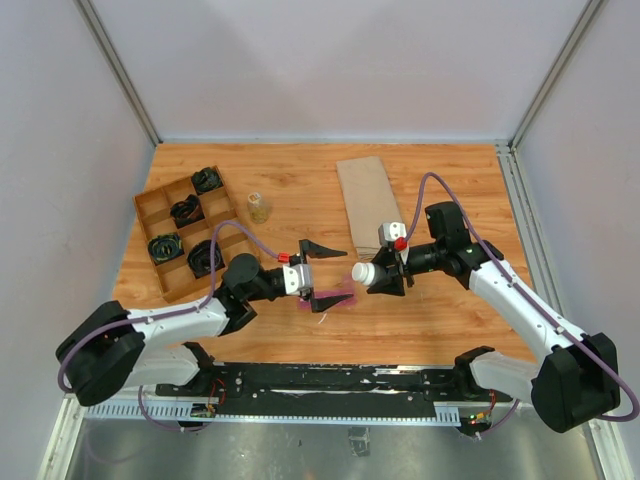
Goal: Sort the pills into containers
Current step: Unscrew the lid of the pill bottle, then place the lid of the pill bottle at the center of the board, then place the pill bottle at the center of the board.
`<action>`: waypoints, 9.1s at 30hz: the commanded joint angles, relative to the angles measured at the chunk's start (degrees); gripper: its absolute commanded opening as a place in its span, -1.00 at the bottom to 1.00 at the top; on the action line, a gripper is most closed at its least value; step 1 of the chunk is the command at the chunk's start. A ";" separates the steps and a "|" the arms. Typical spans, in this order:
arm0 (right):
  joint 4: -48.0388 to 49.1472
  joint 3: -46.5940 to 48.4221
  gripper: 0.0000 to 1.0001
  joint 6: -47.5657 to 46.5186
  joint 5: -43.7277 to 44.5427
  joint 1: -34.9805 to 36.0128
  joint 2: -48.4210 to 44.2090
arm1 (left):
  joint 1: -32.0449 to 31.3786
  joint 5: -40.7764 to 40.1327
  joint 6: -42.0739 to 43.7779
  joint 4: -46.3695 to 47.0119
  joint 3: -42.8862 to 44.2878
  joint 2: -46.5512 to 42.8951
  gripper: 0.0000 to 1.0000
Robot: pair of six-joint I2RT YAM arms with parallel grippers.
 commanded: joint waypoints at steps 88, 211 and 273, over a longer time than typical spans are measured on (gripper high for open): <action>0.07 1.68 -0.99 0.59 0.81 0.26 -0.33 | 11.44 -53.15 -43.24 -36.83 16.86 12.75 -0.96; 30.13 -6.88 -0.91 34.16 -6.96 -9.13 -9.12 | -23.78 -72.51 -59.93 3.55 20.01 21.29 0.37; 5.54 0.35 0.97 17.65 12.22 -24.44 -12.98 | -20.09 -21.78 -10.17 23.63 9.75 41.44 0.18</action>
